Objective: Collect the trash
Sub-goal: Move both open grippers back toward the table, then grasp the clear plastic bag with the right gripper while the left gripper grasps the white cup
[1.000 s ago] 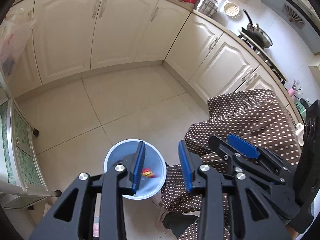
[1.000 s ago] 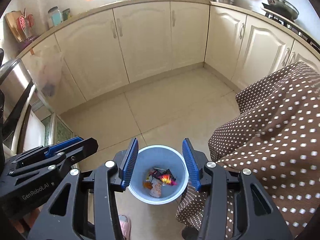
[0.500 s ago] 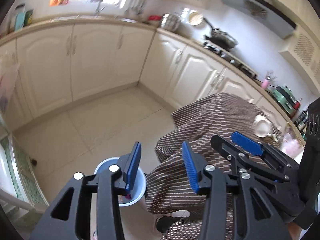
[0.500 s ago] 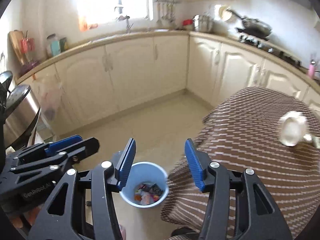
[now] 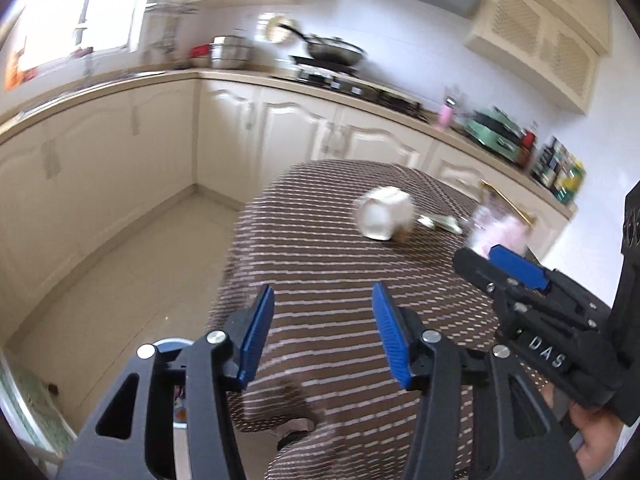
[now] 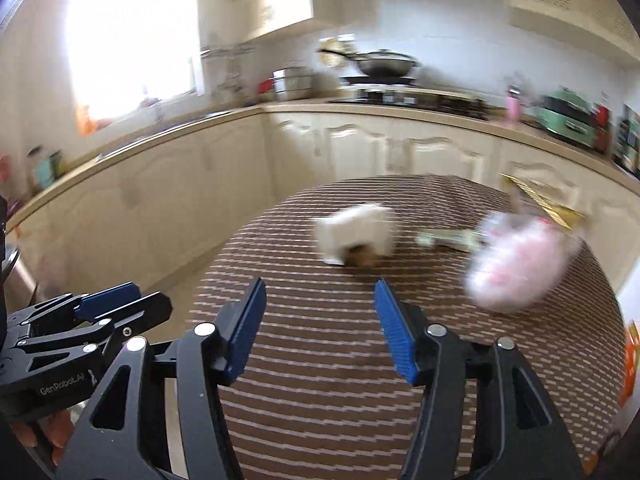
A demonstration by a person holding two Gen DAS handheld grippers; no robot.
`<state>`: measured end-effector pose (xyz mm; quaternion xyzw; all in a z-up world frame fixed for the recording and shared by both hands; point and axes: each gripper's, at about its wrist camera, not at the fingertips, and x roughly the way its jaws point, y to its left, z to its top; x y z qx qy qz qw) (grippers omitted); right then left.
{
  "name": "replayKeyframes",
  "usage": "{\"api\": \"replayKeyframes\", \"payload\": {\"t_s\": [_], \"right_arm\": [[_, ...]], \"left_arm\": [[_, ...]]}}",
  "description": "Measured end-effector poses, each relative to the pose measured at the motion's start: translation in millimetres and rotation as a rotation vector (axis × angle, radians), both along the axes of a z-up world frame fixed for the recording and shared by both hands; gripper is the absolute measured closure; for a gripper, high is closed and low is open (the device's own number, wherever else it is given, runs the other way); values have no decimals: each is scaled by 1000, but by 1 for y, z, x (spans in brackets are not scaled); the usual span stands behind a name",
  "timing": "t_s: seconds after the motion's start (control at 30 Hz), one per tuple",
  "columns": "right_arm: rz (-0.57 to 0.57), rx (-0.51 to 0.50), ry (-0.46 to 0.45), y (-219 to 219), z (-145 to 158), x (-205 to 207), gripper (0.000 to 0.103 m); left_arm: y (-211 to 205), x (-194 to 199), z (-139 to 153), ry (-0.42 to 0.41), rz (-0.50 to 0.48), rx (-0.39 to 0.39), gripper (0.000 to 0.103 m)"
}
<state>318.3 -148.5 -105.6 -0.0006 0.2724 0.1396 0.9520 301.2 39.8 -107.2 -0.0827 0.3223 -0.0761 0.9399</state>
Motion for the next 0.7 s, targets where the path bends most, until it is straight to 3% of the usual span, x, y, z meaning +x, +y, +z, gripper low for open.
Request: {"api": "replayKeyframes", "payload": {"t_s": [0.17,0.3,0.7], "right_arm": [[-188,67,-7,-78,-5,7,26],[-283,128,29,-121,-14,22,20],[-353,312,207,-159,-47,100,15]], "left_arm": [[-49,27,0,8,-64,52,45],[-68,49,-2,15,-84,57,44],[-86,122,-19,48,-72,74,44]]}}
